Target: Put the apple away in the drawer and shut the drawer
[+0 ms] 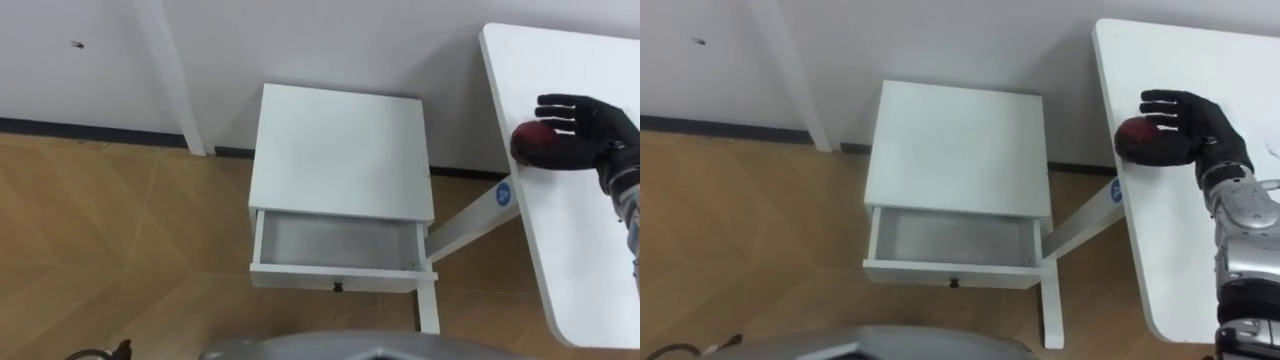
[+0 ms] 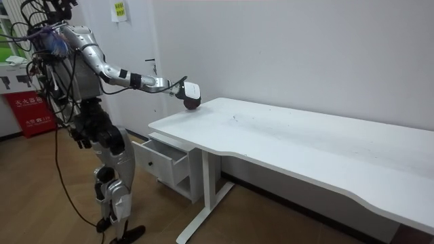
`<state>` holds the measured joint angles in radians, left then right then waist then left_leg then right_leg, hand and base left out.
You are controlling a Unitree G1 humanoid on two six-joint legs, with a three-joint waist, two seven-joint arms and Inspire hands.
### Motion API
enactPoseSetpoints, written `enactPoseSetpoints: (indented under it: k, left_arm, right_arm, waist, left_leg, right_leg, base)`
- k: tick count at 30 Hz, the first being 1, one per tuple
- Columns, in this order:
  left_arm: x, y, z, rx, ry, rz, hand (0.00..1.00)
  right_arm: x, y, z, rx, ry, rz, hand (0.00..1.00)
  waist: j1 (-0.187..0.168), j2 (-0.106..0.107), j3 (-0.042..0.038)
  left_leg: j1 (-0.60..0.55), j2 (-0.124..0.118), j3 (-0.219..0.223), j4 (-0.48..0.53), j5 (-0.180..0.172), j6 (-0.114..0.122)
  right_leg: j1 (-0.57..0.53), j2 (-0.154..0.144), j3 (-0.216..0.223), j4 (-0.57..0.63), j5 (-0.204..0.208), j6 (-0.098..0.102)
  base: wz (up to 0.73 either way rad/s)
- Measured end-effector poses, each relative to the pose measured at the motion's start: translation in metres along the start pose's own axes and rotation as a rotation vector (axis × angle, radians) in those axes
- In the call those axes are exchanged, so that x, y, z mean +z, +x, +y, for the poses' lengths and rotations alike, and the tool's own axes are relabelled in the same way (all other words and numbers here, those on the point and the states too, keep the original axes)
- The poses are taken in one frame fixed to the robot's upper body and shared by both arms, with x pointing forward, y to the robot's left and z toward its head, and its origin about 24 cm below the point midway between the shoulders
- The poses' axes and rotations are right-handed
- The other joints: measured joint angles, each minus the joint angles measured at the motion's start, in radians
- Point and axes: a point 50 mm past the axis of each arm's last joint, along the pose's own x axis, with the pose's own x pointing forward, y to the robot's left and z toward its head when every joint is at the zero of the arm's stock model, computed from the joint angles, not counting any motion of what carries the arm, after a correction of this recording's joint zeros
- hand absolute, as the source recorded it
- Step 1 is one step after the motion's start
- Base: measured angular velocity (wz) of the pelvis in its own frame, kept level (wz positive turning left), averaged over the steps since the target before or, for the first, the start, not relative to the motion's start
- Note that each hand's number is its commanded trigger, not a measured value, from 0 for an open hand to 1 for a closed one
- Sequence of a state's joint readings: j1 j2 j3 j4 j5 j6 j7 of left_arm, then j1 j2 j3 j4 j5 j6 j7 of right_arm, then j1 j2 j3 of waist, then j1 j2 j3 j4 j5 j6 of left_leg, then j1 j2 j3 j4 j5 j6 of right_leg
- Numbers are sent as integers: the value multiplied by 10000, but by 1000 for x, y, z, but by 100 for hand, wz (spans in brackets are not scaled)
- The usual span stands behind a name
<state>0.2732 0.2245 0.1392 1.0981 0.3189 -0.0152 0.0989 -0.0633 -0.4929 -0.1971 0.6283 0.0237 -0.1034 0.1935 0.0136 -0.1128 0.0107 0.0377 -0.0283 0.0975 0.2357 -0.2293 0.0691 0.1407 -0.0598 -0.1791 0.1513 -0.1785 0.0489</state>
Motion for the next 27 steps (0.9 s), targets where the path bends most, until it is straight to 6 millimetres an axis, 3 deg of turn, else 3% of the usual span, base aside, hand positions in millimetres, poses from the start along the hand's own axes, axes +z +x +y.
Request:
enactPoseSetpoints:
  k: [14, 19, 27]
  left_arm:
    - [8, 3, 9, 28, 526, -173, 0]
    - [12, 4, 10, -77, 506, -269, 0]
    - [18, 5, 10, -83, 530, -400, 0]
  right_arm:
    - [15, 8, 11, 236, -2293, -331, 100]
    - [15, 9, 12, 300, -2970, -210, 100]
    - [21, 9, 14, 259, -3373, -386, 100]
  waist:
    - [18, -113, -71]
    - [185, -192, -119]
    - [209, -165, -58]
  left_leg:
    - [-111, 0, -62, 82, 3, -4]
    - [-103, 0, -61, 104, 3, -3]
    - [-273, -4, -168, 245, 2, -4]
  right_leg:
    - [-142, 2, -146, 12, 12, -19]
    - [-116, 6, -94, 23, 12, -19]
    - [-138, 16, -142, 18, 18, -30]
  base:
    - [0]
    - [0]
    - [3]
